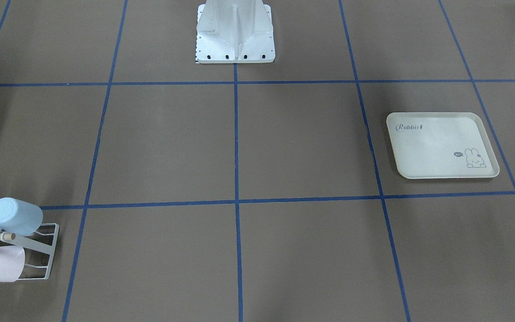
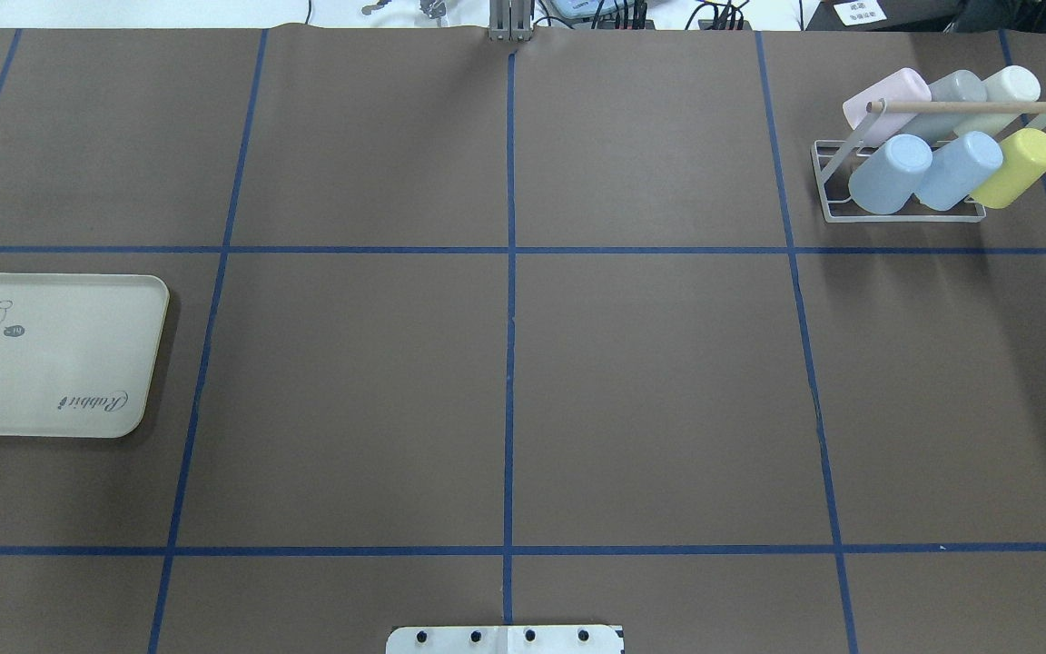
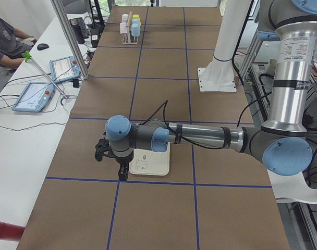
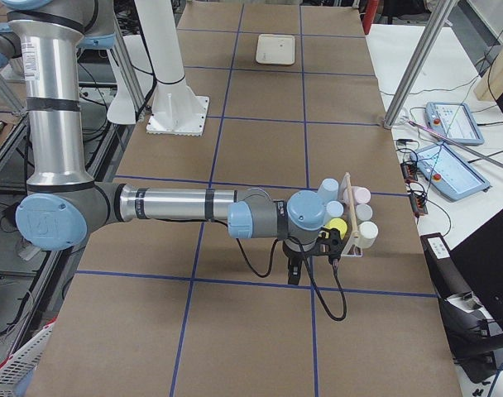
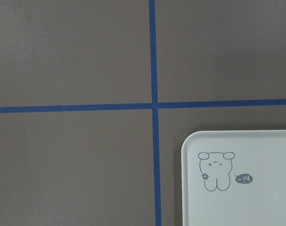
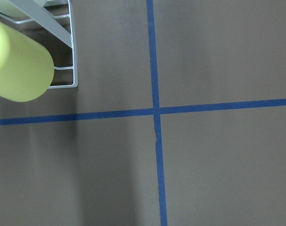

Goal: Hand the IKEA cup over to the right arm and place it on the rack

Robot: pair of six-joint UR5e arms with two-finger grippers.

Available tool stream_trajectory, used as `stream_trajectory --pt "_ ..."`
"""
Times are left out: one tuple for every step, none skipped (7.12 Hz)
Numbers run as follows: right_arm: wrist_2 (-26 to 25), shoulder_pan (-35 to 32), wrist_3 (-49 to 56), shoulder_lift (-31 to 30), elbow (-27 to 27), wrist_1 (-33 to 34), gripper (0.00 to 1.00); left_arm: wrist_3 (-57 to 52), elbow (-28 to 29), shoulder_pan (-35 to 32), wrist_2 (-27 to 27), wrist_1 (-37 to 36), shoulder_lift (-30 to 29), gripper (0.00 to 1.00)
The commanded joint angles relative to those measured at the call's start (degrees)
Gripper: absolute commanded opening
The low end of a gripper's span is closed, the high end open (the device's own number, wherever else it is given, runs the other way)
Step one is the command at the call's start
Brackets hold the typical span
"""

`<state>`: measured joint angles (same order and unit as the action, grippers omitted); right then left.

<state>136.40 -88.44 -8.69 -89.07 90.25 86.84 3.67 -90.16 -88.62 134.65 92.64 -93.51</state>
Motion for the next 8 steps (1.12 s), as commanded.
stream_trajectory --pt "0.01 0.03 -0.01 0.03 0.1 0.0 1.0 -0.07 0.86 -0.06 0.0 0.0 -0.7 1.0" --pt "0.01 0.03 -0.01 0.21 0.1 -0.09 1.0 -0.07 0.86 0.02 0.0 0.0 -0.7 1.0" --pt "-0.08 0.03 -0.01 0.38 0.1 -0.09 1.0 -0.07 0.86 -0.06 0.08 0.0 -0.62 1.0" --pt "-0.08 0.03 -0.1 0.56 0.01 -0.09 1.0 -0.07 0.78 -0.06 0.08 0.0 -0.62 1.0" --pt "-0.08 0.03 -0.1 0.65 0.01 -0.09 1.0 -0.07 0.86 -0.06 0.08 0.0 -0.62 1.0" --pt "-0.08 0.03 -0.1 0.56 0.1 -0.09 1.0 -0.07 0.86 -0.06 0.08 0.0 -0.62 1.0" --pt "-0.08 0.03 -0.1 0.65 0.1 -0.09 1.0 -0.07 0.86 -0.06 0.08 0.0 -0.62 1.0" --pt "-0.08 0.03 -0.1 0.65 0.1 -0.09 1.0 -0.07 0.86 -0.06 0.08 0.0 -0.62 1.0"
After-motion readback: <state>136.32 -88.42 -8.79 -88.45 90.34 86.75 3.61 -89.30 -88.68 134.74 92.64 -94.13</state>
